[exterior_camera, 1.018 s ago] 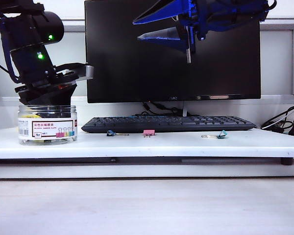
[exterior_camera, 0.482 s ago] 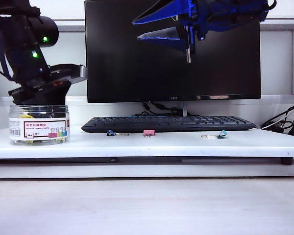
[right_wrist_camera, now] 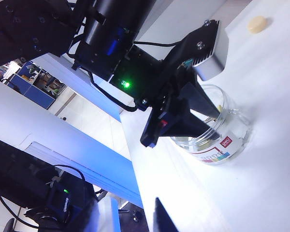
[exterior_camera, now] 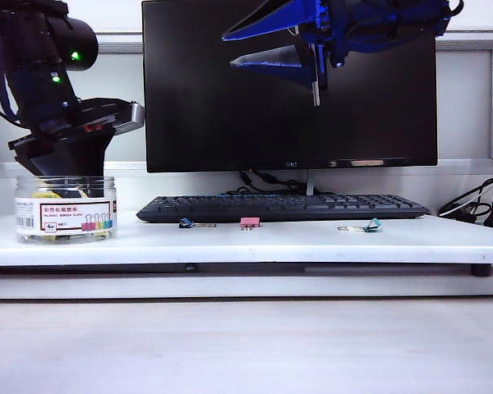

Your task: Take the clips out of the round transparent plastic box and place them on the table.

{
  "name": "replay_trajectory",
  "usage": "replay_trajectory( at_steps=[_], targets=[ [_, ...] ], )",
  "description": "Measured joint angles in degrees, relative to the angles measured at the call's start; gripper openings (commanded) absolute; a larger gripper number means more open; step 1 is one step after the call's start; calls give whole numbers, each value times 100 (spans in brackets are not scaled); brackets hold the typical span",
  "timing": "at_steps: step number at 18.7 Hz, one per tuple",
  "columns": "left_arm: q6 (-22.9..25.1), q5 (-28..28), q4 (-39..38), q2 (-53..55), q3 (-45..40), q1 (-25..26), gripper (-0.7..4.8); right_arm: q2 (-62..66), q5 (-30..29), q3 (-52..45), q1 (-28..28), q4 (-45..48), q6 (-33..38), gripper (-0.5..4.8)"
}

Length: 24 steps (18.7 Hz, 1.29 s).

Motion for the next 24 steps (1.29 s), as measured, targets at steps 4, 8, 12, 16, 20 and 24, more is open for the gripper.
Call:
replay_trajectory(
  at_steps=[4,8,12,16,20,24],
  targets=[
    [0,223,-68,0,0,-4,209,0,0,0,0,0,2,149],
    [2,238,-153,0,0,-2,209,0,0,0,0,0,0,149],
    [74,236,-286,0,0,-2,209,0,0,0,0,0,0,148],
    [133,138,-310,0,0,-2,209,0,0,0,0,0,0,149],
    [153,-13,-315,68,4,2,207,-2,0,0,0,2,0,149],
    [153,-33,-326,177,4,0,205,0,0,0,-2,0,-2,149]
  ],
)
